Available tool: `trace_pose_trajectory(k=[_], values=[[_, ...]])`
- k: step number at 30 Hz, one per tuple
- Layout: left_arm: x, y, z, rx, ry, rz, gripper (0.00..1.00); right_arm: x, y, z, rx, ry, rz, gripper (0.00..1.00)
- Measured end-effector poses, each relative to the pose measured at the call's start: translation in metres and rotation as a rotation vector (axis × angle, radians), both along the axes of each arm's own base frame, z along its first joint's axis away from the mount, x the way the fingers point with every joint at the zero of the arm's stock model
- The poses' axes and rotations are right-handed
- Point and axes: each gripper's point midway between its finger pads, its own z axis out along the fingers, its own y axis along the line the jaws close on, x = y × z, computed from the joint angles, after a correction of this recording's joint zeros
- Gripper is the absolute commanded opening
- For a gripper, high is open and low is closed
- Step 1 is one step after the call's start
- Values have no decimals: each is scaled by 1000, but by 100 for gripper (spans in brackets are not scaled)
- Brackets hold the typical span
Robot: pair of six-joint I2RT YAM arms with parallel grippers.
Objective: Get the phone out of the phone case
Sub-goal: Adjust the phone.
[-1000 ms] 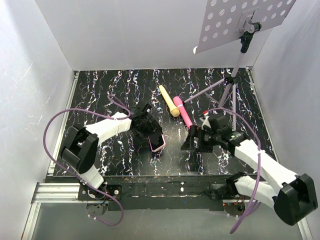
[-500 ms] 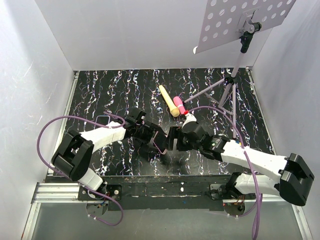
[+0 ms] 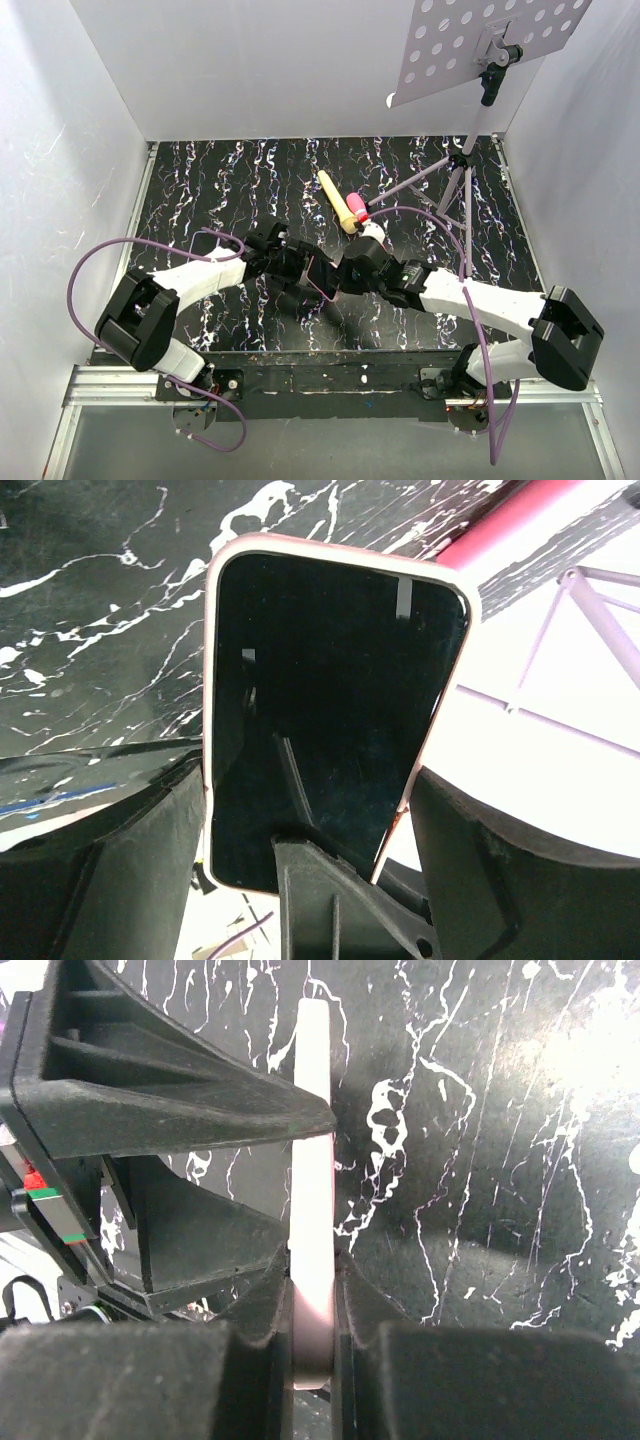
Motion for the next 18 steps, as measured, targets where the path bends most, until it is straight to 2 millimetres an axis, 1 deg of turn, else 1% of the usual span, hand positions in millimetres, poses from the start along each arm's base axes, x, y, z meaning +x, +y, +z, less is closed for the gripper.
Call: trace_pose_trajectory(k=[2,3,5,6,7,8,10,12,13,14,15,16,18], values=[[5,0,2,-14,-21,8,67,3,-2,0,3,2,-15,1],[7,1,3,-21,-28,7,86,4,-2,1,4,-5,-16,1],[7,4,3,-20,-43,-16,89,5,-4,4,1,-12,-12,1],[8,10,1,0,-63,-43,95,5,-8,4,-17,-19,4,1],[10,16,-1,26,-83,-62,95,4,-16,3,-42,-20,14,1],[15,26,-2,69,-127,-90,96,6,-27,2,-69,-22,15,1],[31,44,2,158,-239,-163,96,14,-52,1,-111,-21,8,1],[52,59,15,260,-380,-253,95,21,-76,0,-143,-6,3,1],[63,64,24,306,-465,-307,93,22,-86,-1,-157,8,12,1],[70,66,33,334,-533,-354,92,23,-96,-4,-175,29,28,1],[78,68,45,366,-646,-445,91,19,-106,-7,-198,62,65,1],[79,67,50,369,-702,-500,91,14,-112,-9,-219,89,106,1],[72,62,55,344,-804,-621,91,2,-117,-4,-243,132,206,1]])
